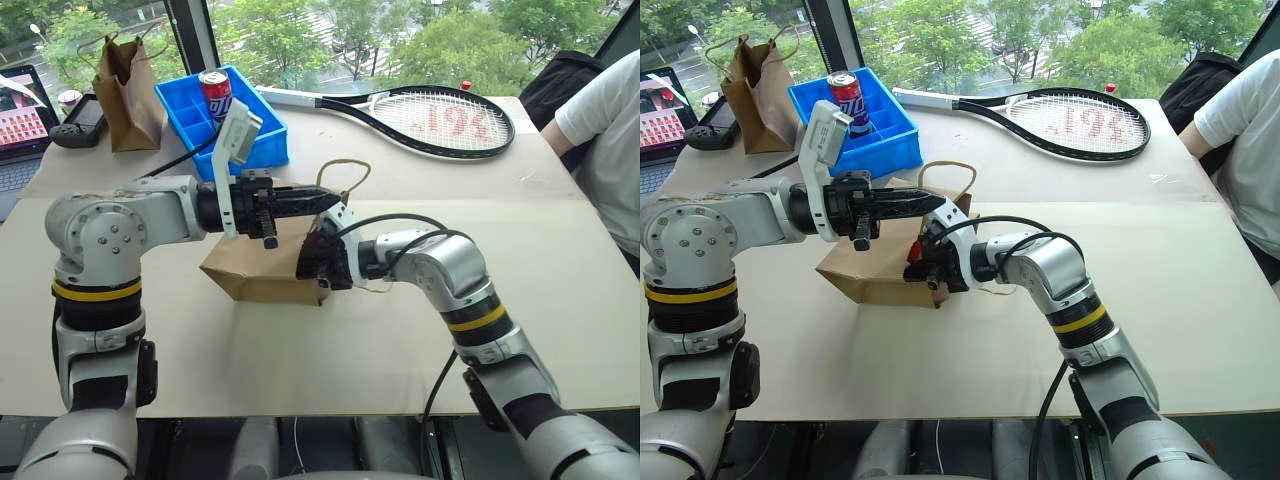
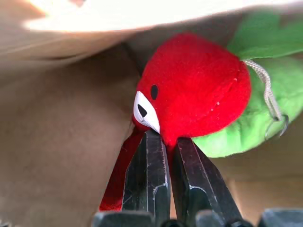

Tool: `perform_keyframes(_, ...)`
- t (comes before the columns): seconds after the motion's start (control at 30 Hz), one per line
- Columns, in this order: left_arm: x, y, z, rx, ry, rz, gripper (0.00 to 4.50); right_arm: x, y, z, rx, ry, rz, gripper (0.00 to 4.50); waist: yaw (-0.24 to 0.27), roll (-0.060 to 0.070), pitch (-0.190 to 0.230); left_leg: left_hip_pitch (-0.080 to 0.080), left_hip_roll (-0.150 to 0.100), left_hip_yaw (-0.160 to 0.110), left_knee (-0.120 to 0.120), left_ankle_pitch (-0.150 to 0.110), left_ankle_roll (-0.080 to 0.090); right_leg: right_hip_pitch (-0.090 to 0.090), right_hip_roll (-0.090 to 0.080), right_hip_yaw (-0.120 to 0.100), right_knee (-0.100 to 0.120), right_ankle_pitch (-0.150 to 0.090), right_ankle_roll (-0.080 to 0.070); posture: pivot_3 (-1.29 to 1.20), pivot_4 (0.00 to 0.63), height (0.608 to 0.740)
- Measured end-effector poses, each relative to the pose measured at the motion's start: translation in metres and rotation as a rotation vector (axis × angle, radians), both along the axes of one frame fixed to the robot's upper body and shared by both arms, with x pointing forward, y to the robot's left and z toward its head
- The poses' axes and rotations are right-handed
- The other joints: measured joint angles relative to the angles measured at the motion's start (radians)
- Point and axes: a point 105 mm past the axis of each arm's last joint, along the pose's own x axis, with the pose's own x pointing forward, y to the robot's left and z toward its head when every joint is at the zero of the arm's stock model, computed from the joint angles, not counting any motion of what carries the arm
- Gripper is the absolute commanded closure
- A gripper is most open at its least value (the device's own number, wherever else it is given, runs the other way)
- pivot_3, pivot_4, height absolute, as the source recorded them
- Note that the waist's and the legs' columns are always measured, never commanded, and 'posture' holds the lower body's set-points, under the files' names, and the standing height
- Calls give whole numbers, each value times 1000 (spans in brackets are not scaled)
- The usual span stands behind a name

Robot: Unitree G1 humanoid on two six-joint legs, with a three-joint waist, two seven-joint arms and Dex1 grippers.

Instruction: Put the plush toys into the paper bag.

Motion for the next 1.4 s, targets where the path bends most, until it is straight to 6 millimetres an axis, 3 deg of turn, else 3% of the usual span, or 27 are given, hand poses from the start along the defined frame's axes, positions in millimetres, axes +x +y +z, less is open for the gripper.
perform_keyframes(0.2, 0, 0, -2, 2, 5, 6, 4500, 6, -2, -8, -12, -1, -64, 1838, 1, 0, 0, 0, 0, 0, 0, 0, 0, 0, 0, 0, 0, 0, 0, 0, 150, 740)
perform_keyframes(0.37, -1, -1, -5, 0, 13, 4, 4500, 11, -18, -7, -36, -32, -108, 220, 1, 0, 0, 0, 0, 0, 0, 0, 0, -1, 0, 0, 0, 0, 0, 0, 150, 740)
perform_keyframes(0.73, 0, -2, -7, -4, 15, 8, 4500, 2, -86, 30, -119, -213, -194, 220, 2, 0, 0, -1, 0, 0, 0, 0, 0, -1, 0, 0, -1, 0, 0, 0, 150, 740)
perform_keyframes(0.93, 1, -2, -7, -6, 5, 11, 4500, -26, -135, 27, 1, 3, -327, 220, 9, 0, 0, -2, 0, 0, 0, 0, 0, 1, 0, 0, -3, 0, 0, 0, 150, 740)
perform_keyframes(1.03, 1, -2, -6, -9, 2, 7, 4500, -56, -134, 16, 147, 154, -312, 220, 5, 0, 0, -2, 0, 0, -1, 0, 0, 1, 1, 0, -2, 0, 0, 0, 150, 740)
perform_keyframes(1.17, 1, -2, -6, -9, -5, 6, 4500, -90, -122, -18, 309, 368, -336, 220, 2, 0, 0, -2, 0, 0, -3, 1, 1, 0, 0, 1, -2, 0, 0, 0, 150, 740)
perform_keyframes(1.4, 3, -2, -6, -3, 1, 1, 4500, -78, -113, -52, 486, 561, -652, 220, -1, 1, 1, -2, 0, 2, -5, 6, 1, -5, 0, 2, -1, 3, -3, 0, 150, 740)
